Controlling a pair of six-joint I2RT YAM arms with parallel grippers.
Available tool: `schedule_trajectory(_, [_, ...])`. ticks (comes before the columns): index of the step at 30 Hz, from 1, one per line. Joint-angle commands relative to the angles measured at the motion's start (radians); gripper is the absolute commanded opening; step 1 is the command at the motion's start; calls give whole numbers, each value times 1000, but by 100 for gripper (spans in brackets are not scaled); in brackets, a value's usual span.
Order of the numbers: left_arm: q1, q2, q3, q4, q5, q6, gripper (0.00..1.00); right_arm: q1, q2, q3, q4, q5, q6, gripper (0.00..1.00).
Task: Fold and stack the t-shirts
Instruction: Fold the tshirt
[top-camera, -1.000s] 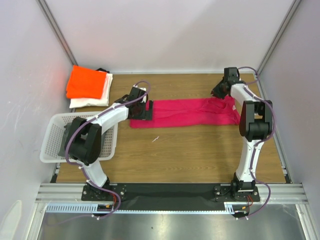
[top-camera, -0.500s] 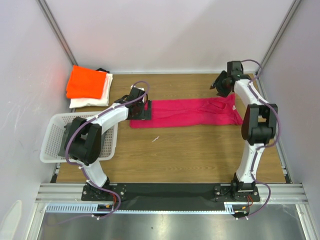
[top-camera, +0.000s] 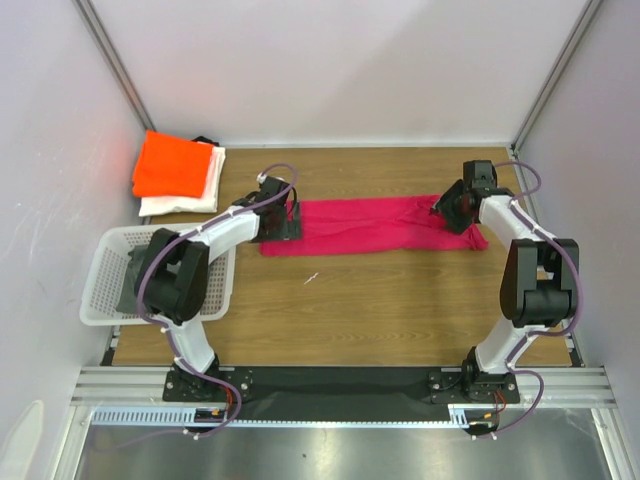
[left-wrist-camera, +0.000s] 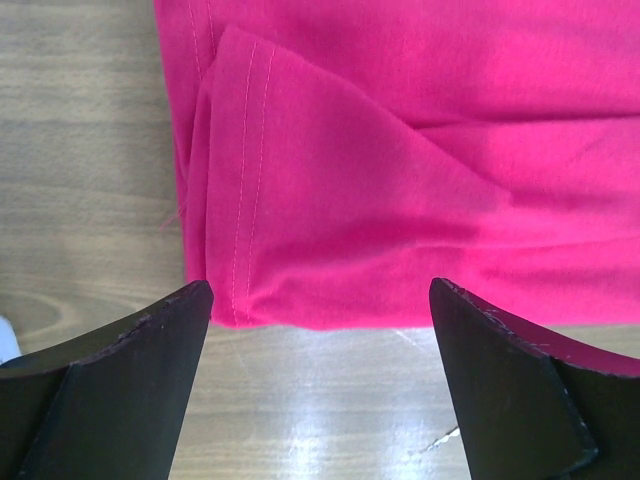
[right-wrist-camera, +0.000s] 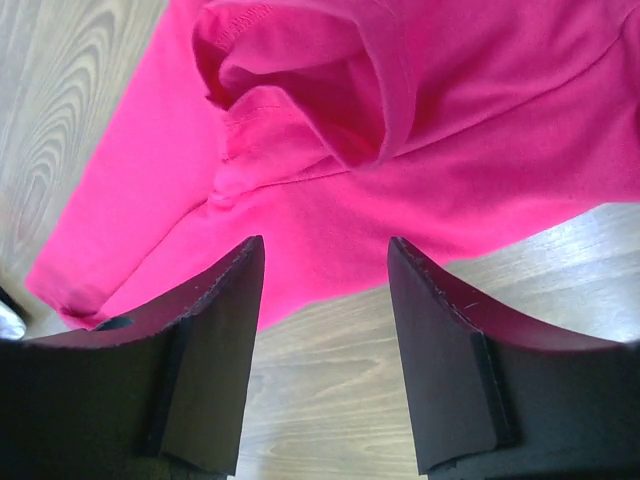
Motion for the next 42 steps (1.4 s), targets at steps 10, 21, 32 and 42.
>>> schedule_trajectory(10, [28, 51, -13, 15, -123, -41, 92, 18, 34, -65, 237, 49, 116, 69])
schedule_trajectory(21, [27, 68, -23, 5, -203, -50, 92, 31, 91, -66, 272, 137, 87, 72])
schedule_trajectory(32, [28, 72, -31, 8, -216, -44, 90, 32, 232, 83, 346, 135, 59, 50])
schedule_trajectory(42, [28, 77, -28, 9, -213, -44, 90, 41, 303, 208, 352, 116, 33, 24])
